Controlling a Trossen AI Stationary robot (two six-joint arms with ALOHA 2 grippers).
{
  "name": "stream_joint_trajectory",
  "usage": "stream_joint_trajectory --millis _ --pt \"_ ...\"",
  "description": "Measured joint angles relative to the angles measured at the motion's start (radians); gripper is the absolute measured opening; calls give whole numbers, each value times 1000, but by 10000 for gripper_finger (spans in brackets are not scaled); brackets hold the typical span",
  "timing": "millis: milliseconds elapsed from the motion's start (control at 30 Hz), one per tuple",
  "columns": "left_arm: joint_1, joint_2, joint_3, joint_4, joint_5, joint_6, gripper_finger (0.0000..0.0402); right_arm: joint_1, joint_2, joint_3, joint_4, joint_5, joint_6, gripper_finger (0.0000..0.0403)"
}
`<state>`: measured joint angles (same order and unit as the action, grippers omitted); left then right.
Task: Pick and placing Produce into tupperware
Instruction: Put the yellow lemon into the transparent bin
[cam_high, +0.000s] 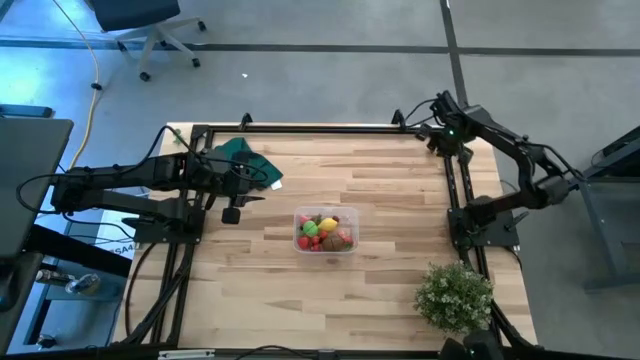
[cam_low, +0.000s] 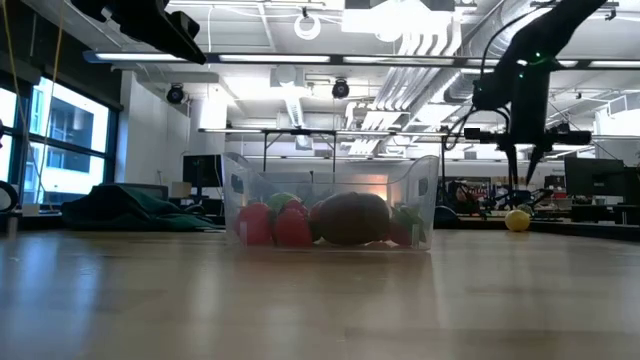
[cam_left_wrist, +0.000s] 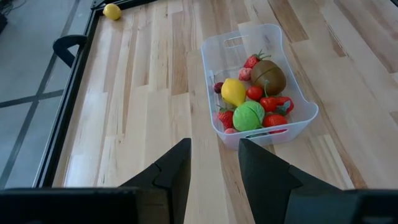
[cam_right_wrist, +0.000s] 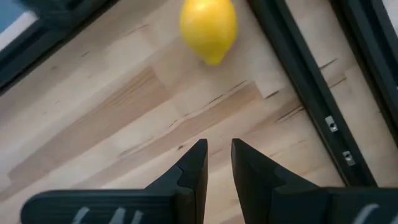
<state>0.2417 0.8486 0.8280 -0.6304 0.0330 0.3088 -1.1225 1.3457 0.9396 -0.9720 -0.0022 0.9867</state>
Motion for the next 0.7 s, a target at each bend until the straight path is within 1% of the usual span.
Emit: stream_joint_trajectory --millis 133,200,267,367,533,633,700 --pt "0 0 0 0 0 0 122 -30 0 -51 81 -2 -2 62" --pt "0 0 0 0 0 0 122 -40 0 -62 113 -1 -37 62" --pt "0 0 0 0 0 0 122 -43 0 -66 117 19 -66 62" --pt "0 0 0 0 0 0 122 -44 0 -66 118 53 -68 62" --pt "0 0 0 0 0 0 122 -57 0 -66 146 63 -71 63" --pt "0 0 0 0 0 0 122 -56 0 -66 144 68 -72 73" --pt "0 0 0 0 0 0 122 -56 1 -66 143 72 -71 88"
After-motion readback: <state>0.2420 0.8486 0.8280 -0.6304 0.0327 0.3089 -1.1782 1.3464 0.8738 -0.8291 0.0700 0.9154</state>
